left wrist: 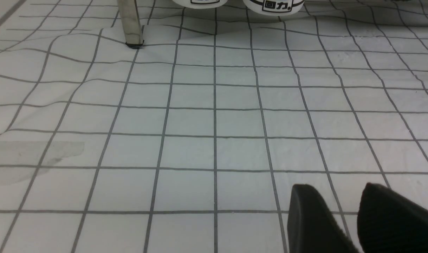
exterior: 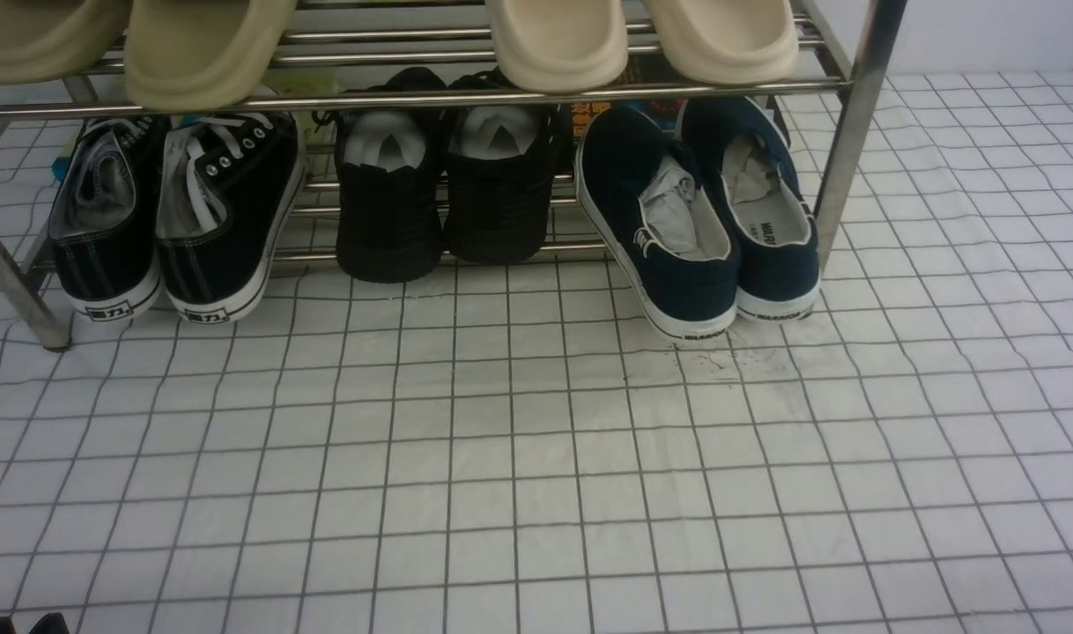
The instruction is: Take the shoes off the shelf with your hand from the white checkered tablecloth.
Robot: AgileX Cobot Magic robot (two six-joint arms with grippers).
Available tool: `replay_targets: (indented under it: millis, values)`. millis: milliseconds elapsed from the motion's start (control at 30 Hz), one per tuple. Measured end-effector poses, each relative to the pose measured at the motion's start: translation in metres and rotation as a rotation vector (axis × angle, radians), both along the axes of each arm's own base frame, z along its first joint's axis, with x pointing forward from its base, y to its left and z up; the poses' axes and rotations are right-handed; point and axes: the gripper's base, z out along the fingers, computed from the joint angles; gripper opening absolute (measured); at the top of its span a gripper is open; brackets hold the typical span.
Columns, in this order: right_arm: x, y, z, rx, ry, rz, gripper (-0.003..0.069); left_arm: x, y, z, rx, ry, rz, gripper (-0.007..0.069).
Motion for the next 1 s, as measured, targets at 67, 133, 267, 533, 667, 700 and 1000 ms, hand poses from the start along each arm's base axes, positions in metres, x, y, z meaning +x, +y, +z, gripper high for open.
replay_targets:
  millis: [67,133,267,533,667,700,1000]
  values:
    - [0.0,0.0,0.0,0.0,0.0,0.0,0.0239,0.0,0.0,0.0,0.0,0.0,0.0,0.024]
    - [0.0,0.0,0.0,0.0,0.0,0.0,0.0239,0.0,0.0,0.0,0.0,0.0,0.0,0.024]
    - [0.0,0.0,0.0,0.0,0.0,0.0,0.0239,0.0,0.0,0.0,0.0,0.0,0.0,0.024]
    - [0.0,0.0,0.0,-0.005,0.0,0.0,0.0239,0.0,0.0,0.0,0.0,0.0,0.0,0.024]
    - [0.0,0.001,0.0,0.081,-0.007,-0.013,0.0239,0.0,0.0,0.0,0.0,0.0,0.0,0.024]
    - [0.0,0.003,0.001,0.169,-0.011,-0.022,0.0239,0.0,0.0,0.0,0.0,0.0,0.0,0.024]
    - [0.001,0.016,0.004,0.974,-0.01,-0.097,0.0239,0.0,0.0,0.0,0.0,0.0,0.0,0.024]
